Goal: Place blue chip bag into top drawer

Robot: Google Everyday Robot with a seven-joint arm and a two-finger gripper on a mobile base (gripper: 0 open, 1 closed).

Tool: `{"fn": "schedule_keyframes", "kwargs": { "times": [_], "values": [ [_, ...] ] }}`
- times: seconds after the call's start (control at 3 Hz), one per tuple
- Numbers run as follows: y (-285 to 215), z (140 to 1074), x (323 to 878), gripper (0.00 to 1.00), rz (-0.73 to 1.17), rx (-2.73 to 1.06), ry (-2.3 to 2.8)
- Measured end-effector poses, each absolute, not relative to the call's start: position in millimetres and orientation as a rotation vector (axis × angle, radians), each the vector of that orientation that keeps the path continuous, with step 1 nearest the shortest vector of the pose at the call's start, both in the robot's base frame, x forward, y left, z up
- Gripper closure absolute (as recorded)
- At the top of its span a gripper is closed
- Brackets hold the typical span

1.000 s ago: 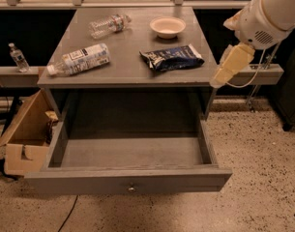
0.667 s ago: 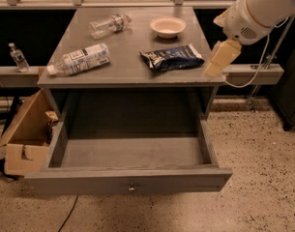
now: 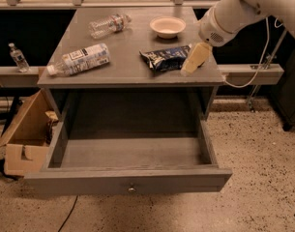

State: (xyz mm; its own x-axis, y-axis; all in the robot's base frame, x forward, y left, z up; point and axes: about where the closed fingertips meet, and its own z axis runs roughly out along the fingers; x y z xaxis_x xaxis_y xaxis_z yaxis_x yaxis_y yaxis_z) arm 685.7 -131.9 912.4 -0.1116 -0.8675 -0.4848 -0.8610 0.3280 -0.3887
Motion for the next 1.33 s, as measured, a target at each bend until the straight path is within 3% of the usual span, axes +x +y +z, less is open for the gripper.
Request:
{"fn": "schedule_keyframes", "kwargs": {
  "times": [1.33],
  "values": [
    [-88.8, 874.2, 748.7, 0.0, 0.11, -1.468, 1.954]
  ]
}}
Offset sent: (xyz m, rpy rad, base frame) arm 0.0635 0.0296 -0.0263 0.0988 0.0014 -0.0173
